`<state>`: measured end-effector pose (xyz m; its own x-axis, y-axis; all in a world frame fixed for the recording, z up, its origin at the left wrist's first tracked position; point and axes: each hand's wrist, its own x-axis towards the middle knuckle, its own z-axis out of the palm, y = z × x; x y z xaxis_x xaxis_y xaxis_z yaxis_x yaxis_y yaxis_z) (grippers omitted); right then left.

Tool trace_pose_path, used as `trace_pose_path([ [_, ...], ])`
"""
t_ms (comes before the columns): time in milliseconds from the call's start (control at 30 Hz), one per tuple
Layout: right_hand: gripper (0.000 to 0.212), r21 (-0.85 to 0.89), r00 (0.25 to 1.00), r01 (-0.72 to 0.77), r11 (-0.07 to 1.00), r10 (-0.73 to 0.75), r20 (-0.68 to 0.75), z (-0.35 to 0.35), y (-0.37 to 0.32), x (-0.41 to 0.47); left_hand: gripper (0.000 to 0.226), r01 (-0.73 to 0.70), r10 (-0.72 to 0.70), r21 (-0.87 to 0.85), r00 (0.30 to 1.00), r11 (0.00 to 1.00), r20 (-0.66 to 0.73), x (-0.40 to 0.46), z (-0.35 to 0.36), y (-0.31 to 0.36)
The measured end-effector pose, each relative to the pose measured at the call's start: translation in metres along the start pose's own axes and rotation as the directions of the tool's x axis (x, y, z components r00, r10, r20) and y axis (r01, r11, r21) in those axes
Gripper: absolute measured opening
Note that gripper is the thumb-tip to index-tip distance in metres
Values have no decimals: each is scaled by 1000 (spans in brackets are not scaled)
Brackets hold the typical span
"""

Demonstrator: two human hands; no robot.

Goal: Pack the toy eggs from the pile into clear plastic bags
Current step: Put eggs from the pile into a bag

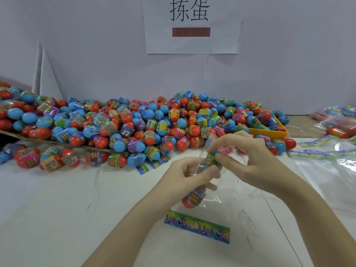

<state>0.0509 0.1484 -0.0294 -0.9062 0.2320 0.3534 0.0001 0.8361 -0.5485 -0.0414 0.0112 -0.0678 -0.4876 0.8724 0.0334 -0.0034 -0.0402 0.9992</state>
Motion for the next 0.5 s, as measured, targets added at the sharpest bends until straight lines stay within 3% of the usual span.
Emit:
trace_pose_path([
  [200, 14, -114, 995, 14, 993, -3, 96, 1, -2, 2, 35, 63, -63, -96, 998, 993, 4, 0, 2, -1],
  [400, 43, -213, 989, 40, 976, -7, 150, -1, 1, -1, 30, 101, -115, -119, 986, 988, -117, 2, 1, -3],
  [500, 41, -282, 978, 29, 959, 31, 207, 1, 2, 0, 30, 126, -146, -150, 981, 981, -127, 2, 0, -3],
])
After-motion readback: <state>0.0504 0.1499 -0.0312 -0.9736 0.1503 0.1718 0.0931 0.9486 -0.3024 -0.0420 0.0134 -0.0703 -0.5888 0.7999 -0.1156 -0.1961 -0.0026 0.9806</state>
